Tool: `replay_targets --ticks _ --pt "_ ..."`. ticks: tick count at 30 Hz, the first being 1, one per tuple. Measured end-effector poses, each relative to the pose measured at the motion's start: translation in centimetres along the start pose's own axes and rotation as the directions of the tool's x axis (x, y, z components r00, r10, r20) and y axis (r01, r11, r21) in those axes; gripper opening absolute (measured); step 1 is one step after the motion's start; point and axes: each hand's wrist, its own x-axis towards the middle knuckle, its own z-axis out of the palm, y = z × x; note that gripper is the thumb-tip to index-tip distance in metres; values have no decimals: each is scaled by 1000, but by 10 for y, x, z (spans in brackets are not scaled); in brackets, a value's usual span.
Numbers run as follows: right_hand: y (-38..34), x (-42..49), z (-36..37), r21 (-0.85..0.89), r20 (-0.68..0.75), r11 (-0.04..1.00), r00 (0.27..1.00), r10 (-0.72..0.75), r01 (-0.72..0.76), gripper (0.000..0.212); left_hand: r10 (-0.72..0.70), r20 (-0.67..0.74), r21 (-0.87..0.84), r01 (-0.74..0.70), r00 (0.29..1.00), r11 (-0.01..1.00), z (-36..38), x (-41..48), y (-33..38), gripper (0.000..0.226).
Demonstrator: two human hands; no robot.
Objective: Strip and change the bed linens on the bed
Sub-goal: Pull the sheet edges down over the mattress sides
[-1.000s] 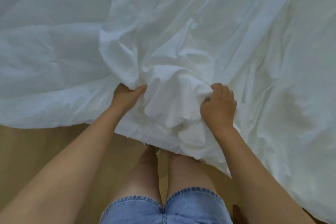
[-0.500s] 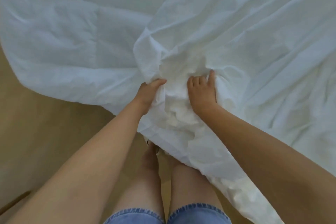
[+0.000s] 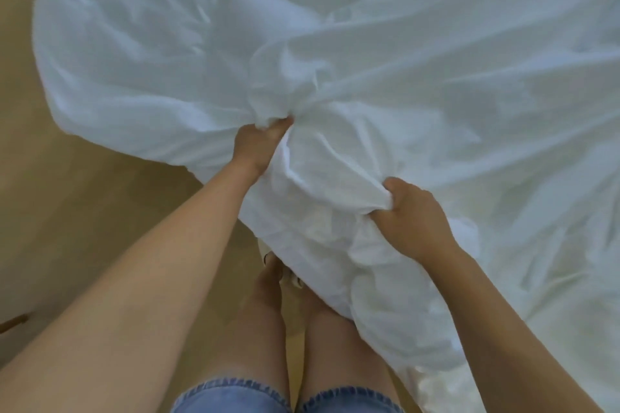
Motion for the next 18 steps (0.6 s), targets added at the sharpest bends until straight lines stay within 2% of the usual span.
replay_targets --ticks 3,4,6,7,8,9,10,11,12,14,16,18 --pt "-14 5 19 -318 48 948 999 19 -3 47 -51 117 38 47 992 998 12 -14 -8 15" --pt "-21 8 26 -395 19 919 1000 -5 12 61 -93 194 -2 96 976 995 14 -17 -12 25" --pt "-37 19 39 -456 -81 889 992 -101 54 83 -195 356 -218 284 914 934 10 -22 -24 46" --pt "-44 28 47 -472 -114 878 982 -149 79 90 -229 428 -364 399 874 842 7 -24 -31 56" --pt "-51 37 54 -506 -105 858 982 -159 85 93 -250 482 -502 498 840 707 4 -26 -38 63" --pt "-55 45 60 -556 -63 828 990 -130 73 93 -253 527 -590 564 811 578 3 -28 -45 62" --pt "-56 54 66 -616 -12 785 996 -86 61 89 -237 552 -626 585 799 515 6 -29 -52 51" --pt "-54 62 70 -667 28 742 998 -57 61 79 -232 555 -601 578 799 552 12 -28 -59 38" --pt "-49 69 72 -699 50 711 997 -50 71 67 -254 525 -503 538 812 677 20 -29 -62 30" --pt "-35 80 72 -698 65 709 995 -81 103 42 -242 435 -169 343 867 924 36 -32 -60 25" --pt "-25 87 66 -606 31 787 992 -120 114 27 -149 388 113 113 909 987 49 -31 -62 17" --pt "-21 87 56 -518 -26 844 984 -178 139 18 -52 280 251 -20 959 968 54 -32 -65 17"
